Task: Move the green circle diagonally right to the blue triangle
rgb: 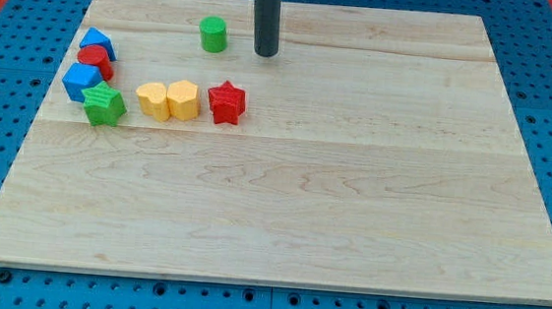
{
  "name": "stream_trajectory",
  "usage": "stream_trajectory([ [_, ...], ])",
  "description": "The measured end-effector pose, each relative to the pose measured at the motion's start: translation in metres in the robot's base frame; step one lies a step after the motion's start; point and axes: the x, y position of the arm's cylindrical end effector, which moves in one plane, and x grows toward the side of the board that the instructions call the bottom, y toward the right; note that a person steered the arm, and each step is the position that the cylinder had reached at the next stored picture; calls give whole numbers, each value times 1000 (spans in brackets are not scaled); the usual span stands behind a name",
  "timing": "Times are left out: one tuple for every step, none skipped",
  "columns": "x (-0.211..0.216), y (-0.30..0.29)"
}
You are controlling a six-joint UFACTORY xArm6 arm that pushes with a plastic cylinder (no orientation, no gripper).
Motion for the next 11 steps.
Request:
stream_trajectory([
  [-13,-48],
  [-27,-76],
  [-28,-126],
  [-13,-111],
  [17,-78],
  [25,-104],
  [-6,-90],
  [0,-144],
  [-1,-162],
  [-4,-167],
  [-4,-176],
])
